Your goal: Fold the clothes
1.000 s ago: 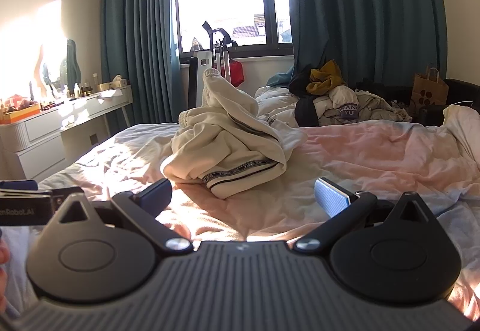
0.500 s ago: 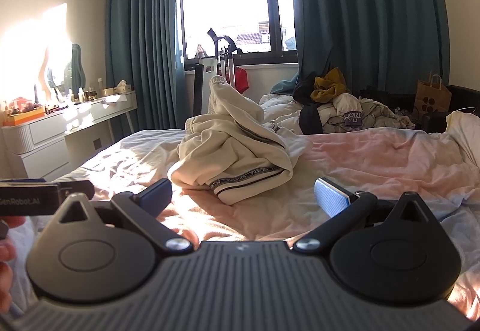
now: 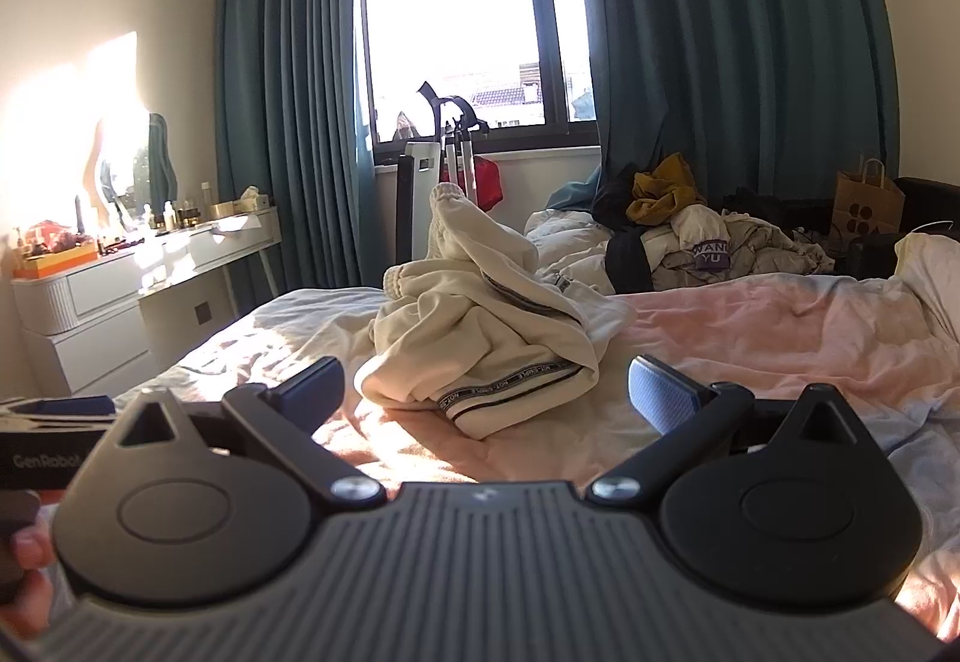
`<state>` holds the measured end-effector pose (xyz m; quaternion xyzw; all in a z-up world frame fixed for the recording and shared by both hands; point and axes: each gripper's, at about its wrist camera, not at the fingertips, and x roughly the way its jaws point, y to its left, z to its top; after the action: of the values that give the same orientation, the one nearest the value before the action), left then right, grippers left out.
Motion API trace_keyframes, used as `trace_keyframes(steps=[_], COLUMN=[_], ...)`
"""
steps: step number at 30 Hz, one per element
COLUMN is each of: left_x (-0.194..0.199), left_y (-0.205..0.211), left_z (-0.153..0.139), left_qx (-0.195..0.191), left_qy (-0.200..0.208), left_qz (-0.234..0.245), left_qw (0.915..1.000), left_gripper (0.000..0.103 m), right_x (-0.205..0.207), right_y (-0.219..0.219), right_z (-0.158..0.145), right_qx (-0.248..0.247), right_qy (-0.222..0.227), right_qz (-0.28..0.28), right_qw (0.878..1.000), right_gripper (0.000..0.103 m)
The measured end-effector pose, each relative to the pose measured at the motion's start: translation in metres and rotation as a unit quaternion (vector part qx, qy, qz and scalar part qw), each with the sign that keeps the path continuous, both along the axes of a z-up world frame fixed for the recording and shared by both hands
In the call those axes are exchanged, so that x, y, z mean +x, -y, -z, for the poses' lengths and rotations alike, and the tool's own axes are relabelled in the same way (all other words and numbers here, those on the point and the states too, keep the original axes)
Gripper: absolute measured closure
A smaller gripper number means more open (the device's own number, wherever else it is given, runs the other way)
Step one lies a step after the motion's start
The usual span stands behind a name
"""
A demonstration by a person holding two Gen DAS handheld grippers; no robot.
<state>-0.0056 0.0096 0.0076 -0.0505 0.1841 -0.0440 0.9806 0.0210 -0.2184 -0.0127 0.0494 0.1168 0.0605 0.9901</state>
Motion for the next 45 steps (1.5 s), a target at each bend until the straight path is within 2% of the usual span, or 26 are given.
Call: trace_keyframes(steps=[5, 9, 14, 18, 23, 27, 31, 35, 39, 42, 44, 45], left_x=[0.001, 0.012, 0.043, 0.088, 0.135, 0.154, 0.169, 0.19, 0.207, 0.208, 0.208, 0.208], left_y=[0.005, -0.001, -0.006, -0.012, -0.034, -0.049, -0.061, -0.075, -0.086, -0.087, -0.087, -0.088], left_z=[-0.01, -0.036, -0.062, -0.054, -0.004, 0.023, 0.048, 0.073, 0.092, 0.095, 0.094, 0.094], left_qx=[0.001, 0.019, 0.016, -0.003, -0.031, -0.043, -0.055, -0.105, -0.137, -0.137, -0.138, -0.14], left_qy=[0.007, 0.028, 0.037, 0.022, -0.041, -0.074, -0.091, -0.115, -0.141, -0.134, -0.129, -0.128], left_qz=[0.007, 0.002, 0.012, 0.01, 0.018, 0.016, 0.014, 0.031, 0.034, 0.037, 0.034, 0.034], left_qw=[1.0, 0.9994, 0.9991, 0.9997, 0.9985, 0.9962, 0.9943, 0.9873, 0.9798, 0.9807, 0.9814, 0.9813], left_gripper=[0.0, 0.0, 0.0, 0.0, 0.0, 0.0, 0.0, 0.0, 0.0, 0.0, 0.0, 0.0], right_x=[-0.004, -0.004, 0.028, 0.085, 0.176, 0.263, 0.344, 0.415, 0.46, 0.48, 0.481, 0.479], right_y=[-0.007, -0.003, 0.007, 0.009, -0.005, -0.036, -0.063, -0.08, -0.09, -0.094, -0.091, -0.089], right_z=[-0.011, -0.023, -0.023, -0.025, -0.036, -0.041, -0.035, -0.029, -0.016, -0.007, -0.004, -0.005], right_qx=[-0.004, 0.026, 0.044, 0.061, 0.062, 0.01, -0.032, -0.043, -0.065, -0.088, -0.077, -0.066], right_qy=[0.035, 0.055, 0.023, -0.01, -0.028, -0.016, -0.014, -0.025, -0.046, -0.065, -0.068, -0.066], right_qz=[0.011, 0.011, -0.001, -0.03, -0.058, -0.067, -0.058, -0.047, -0.033, -0.021, -0.013, -0.004], right_qw=[0.999, 0.998, 0.999, 0.998, 0.996, 0.998, 0.998, 0.998, 0.996, 0.994, 0.995, 0.996], right_gripper=[0.0, 0.0, 0.0, 0.0, 0.0, 0.0, 0.002, 0.005, 0.012, 0.035, 0.046, 0.056])
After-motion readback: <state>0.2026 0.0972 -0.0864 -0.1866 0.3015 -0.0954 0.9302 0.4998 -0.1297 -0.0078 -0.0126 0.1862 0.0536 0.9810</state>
